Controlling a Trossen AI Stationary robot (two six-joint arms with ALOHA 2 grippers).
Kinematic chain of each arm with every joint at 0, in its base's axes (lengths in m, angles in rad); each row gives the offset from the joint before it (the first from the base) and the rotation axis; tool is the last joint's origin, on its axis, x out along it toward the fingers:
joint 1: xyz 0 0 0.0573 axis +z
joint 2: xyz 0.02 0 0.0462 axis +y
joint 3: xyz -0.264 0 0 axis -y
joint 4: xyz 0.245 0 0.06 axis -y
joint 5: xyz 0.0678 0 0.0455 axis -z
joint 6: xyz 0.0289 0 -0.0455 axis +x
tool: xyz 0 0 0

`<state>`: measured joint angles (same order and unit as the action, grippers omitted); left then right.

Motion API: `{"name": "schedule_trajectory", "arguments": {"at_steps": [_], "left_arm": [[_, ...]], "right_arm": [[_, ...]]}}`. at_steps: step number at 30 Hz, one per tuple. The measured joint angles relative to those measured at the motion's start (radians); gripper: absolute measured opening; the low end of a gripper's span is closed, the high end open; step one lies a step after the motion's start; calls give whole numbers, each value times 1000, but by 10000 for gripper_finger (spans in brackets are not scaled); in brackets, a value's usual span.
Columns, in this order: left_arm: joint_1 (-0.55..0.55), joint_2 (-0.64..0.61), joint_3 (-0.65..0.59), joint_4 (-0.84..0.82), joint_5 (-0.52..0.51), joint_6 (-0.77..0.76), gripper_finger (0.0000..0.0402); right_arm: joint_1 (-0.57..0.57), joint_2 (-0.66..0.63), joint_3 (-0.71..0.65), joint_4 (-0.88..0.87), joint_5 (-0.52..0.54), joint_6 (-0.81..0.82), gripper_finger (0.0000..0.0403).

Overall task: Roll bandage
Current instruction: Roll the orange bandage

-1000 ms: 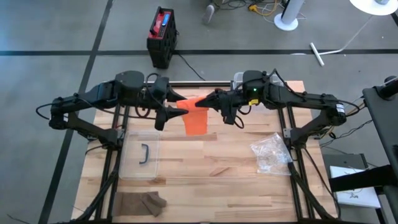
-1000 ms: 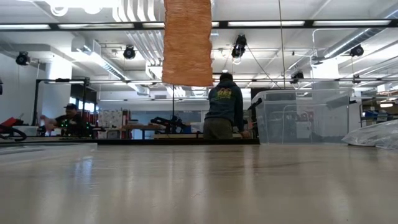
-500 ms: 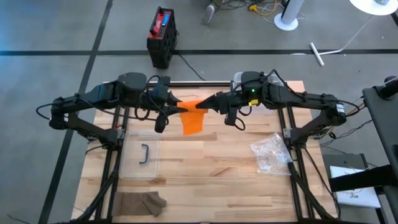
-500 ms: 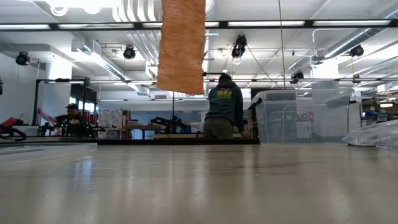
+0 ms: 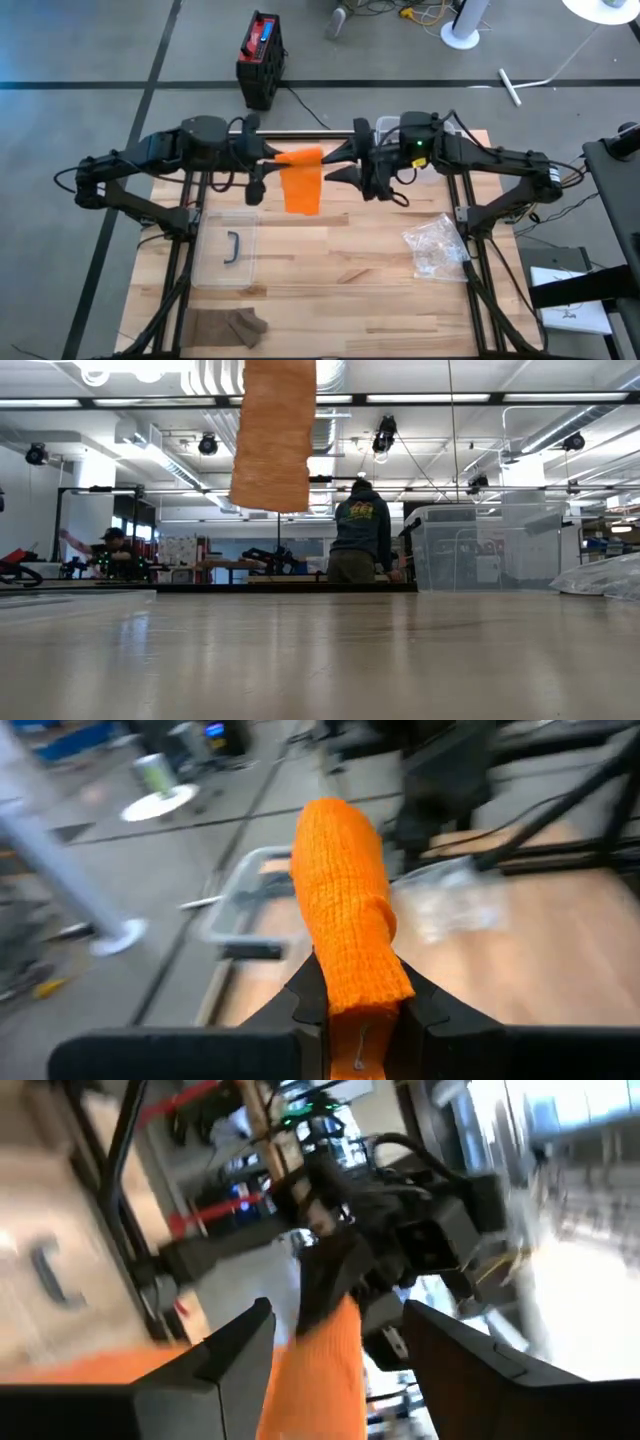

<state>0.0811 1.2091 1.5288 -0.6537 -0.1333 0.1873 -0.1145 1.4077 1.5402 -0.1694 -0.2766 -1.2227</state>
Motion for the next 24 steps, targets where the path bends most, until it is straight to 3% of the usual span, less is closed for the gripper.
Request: {"name": "schedule_trajectory", "arguments": {"at_steps": [3,9,24], "left_arm": [[-1,9,0,7,-61,32,38],[-13,24,0,94,-44,102,38],[-37,47,0,232,-33,227,38]], "right_arm": [[-20,-2,0,37,7,195,222],[-85,9,4,72,11,531,231],[-115,23,4,25,11,853,222]]}}
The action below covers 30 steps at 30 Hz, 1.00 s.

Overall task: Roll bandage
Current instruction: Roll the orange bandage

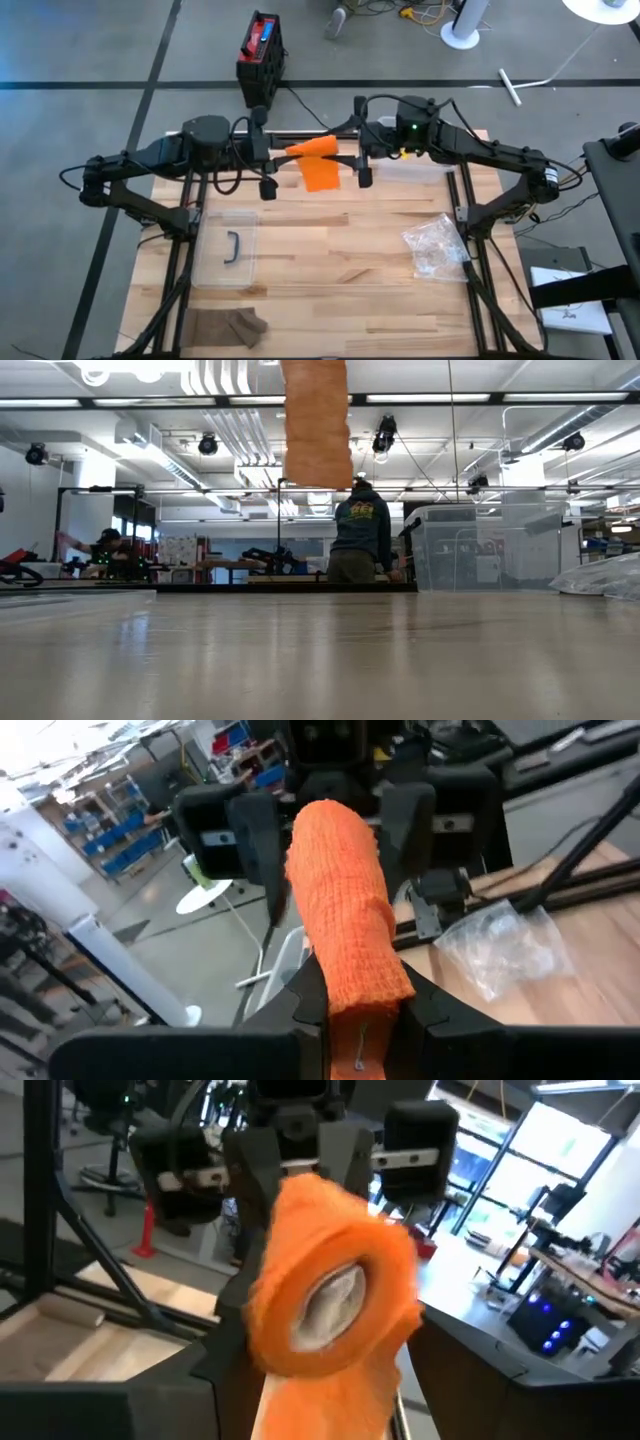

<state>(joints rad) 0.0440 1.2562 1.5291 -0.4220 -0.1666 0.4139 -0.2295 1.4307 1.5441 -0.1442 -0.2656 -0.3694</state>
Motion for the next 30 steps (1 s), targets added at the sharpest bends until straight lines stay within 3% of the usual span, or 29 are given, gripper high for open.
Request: {"name": "schedule_trajectory", "arguments": {"at_steps": [19,26,30], "left_arm": [[-1,4,0,-49,-2,-6,38],[-2,20,92,-303,2,-180,39],[-2,20,119,-347,2,-187,39]], "right_arm": [[2,-13,35,-54,-4,48,229],[2,-14,49,-171,-3,48,251],[19,-4,3,-53,-4,76,243]]}}
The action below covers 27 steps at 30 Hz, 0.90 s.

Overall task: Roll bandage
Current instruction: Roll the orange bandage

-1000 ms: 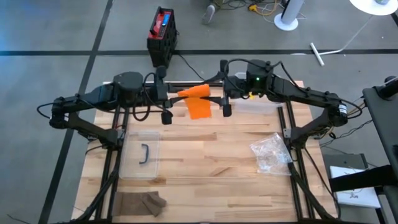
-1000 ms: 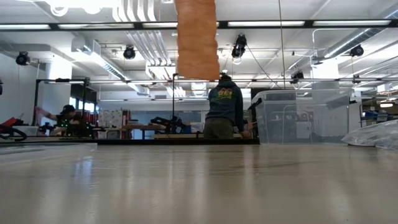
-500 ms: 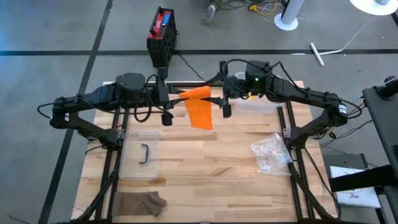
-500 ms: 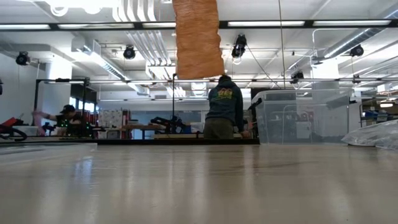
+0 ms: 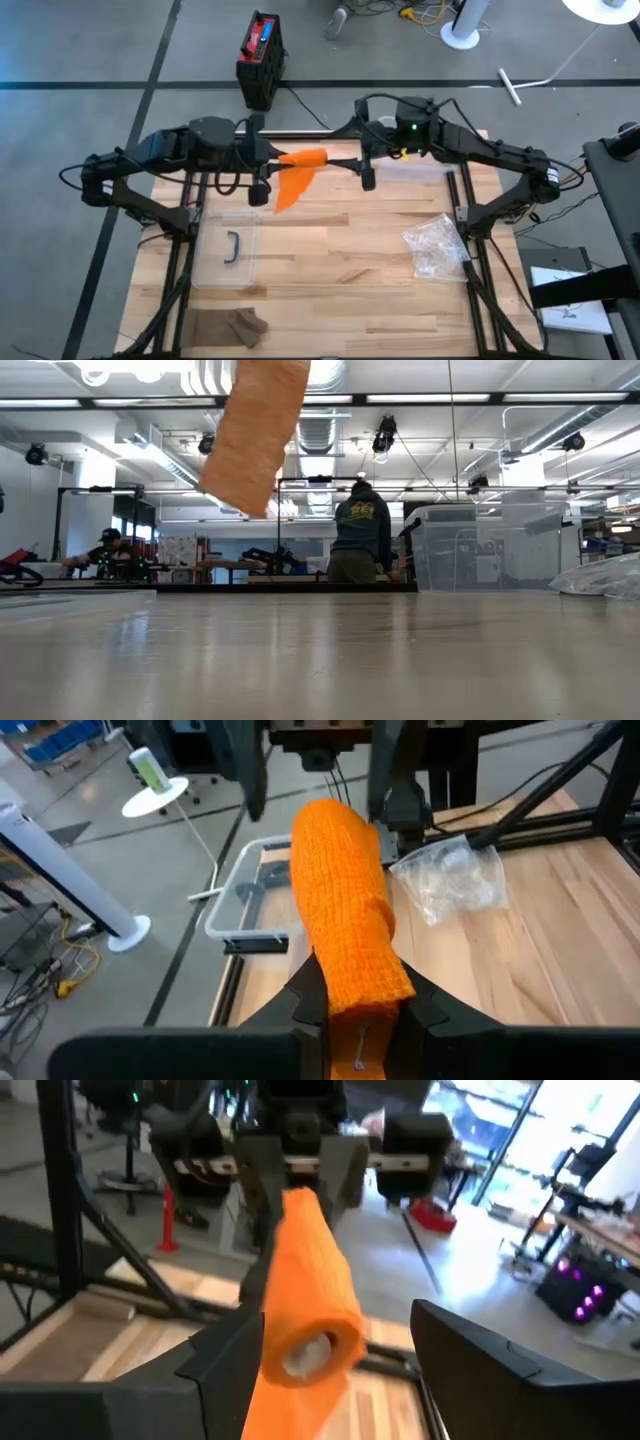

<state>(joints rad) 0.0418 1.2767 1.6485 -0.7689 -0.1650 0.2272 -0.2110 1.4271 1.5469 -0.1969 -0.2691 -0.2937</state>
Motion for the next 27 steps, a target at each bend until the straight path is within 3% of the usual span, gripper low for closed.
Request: {"name": "schedule_trajectory", "arguments": {"at_steps": [6,11,22,27], "left_arm": [[0,-6,2,-39,3,1,39],[0,-7,2,-29,76,43,39],[0,15,2,7,71,52,39],[0,22,2,6,69,52,39]], "right_arm": [[6,1,-73,157,0,91,235],[9,14,-116,236,-6,146,246],[17,63,-118,293,-53,192,220],[17,56,-120,269,-51,122,204]]}}
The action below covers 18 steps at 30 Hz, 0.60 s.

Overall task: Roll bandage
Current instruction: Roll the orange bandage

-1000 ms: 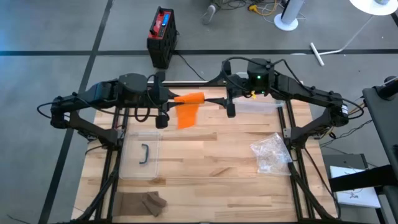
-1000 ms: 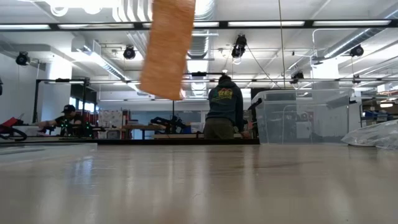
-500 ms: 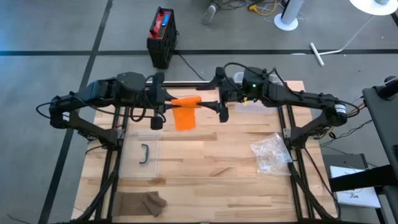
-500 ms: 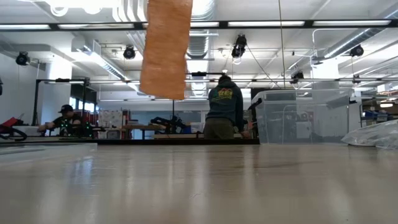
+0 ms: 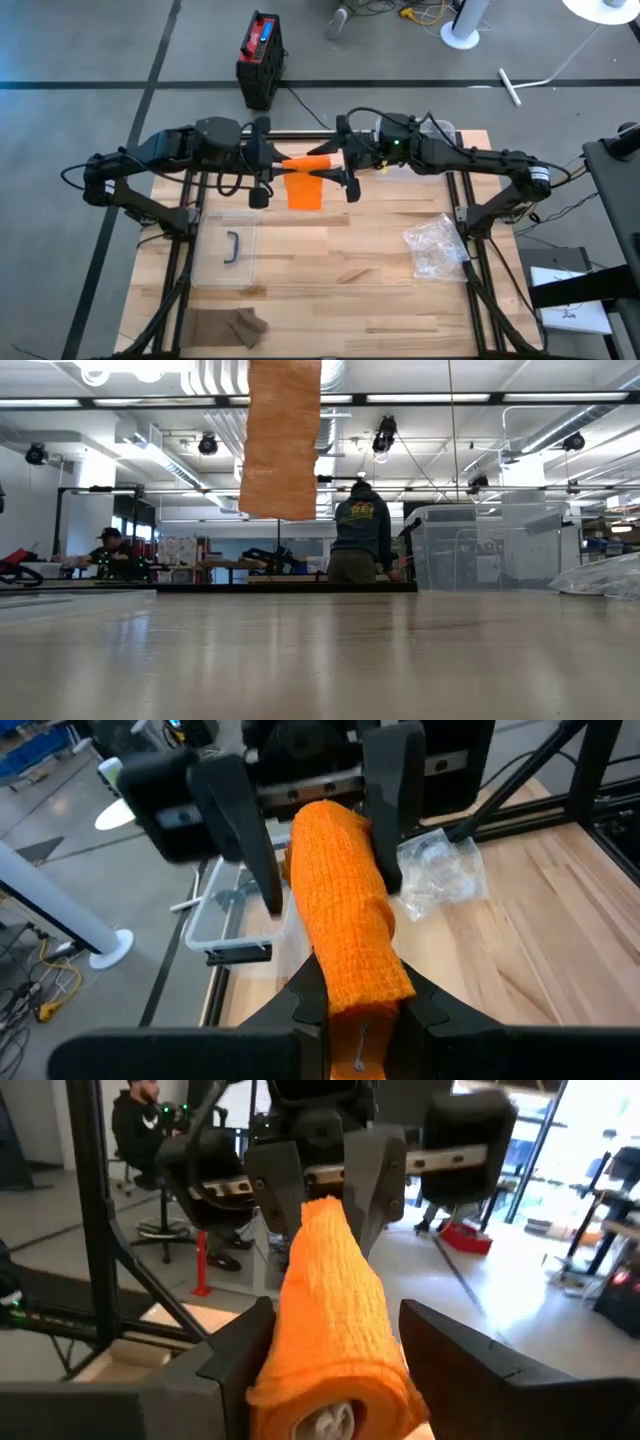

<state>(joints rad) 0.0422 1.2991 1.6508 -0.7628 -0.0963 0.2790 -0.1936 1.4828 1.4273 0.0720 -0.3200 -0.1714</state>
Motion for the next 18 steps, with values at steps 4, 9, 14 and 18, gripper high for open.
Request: {"name": "schedule_trajectory", "arguments": {"at_steps": [4,9,14,18], "left_arm": [[0,-13,0,-51,7,-22,39],[0,-55,0,-67,20,-59,39],[-1,-73,0,-64,89,-64,39],[-1,-74,0,-70,150,-55,39]], "right_arm": [[0,-70,1,-64,13,-156,203],[15,-152,-52,-120,127,-262,210],[14,-153,-193,50,138,-168,205],[22,-136,-270,224,140,-125,200]]}}
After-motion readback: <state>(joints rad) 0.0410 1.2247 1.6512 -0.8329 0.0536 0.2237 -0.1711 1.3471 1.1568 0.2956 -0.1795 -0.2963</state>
